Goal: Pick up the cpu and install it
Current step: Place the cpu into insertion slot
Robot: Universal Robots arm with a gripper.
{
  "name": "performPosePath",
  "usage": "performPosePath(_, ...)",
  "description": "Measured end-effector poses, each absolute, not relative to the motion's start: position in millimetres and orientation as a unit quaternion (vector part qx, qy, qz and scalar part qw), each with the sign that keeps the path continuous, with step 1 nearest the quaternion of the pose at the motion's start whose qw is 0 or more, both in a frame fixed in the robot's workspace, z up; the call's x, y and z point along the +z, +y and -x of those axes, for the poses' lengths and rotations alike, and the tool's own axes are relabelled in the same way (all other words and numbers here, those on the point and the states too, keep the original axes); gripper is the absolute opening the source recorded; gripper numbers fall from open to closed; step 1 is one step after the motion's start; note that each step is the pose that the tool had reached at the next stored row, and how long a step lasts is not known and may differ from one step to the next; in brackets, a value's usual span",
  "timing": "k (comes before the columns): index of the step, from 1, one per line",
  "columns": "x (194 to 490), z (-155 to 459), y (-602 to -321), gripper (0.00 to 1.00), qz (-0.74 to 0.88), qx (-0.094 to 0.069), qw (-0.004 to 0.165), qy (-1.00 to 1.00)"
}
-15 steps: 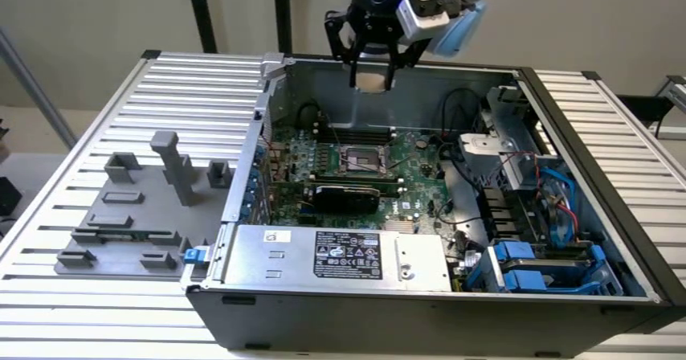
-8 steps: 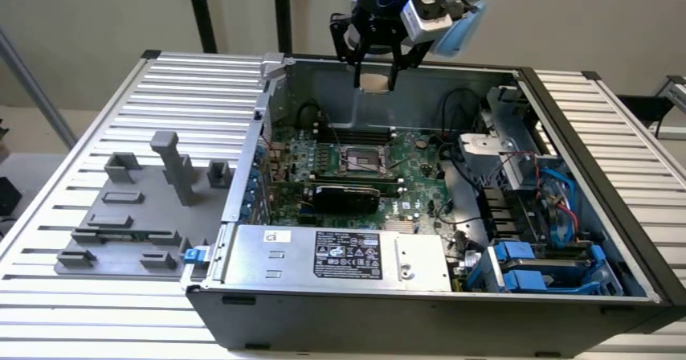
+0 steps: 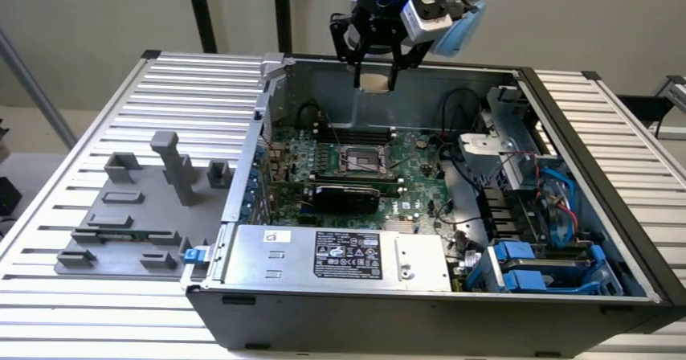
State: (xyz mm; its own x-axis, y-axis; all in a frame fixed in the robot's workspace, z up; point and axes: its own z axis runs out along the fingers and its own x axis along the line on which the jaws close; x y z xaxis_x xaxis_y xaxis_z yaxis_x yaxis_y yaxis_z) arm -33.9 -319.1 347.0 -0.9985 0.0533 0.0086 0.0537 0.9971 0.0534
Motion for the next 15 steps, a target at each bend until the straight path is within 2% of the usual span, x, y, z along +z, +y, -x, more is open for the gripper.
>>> performPosePath(15, 343.6, 33.9, -319.1, 0.55, 0.119, -0.027, 0.002, -0.993)
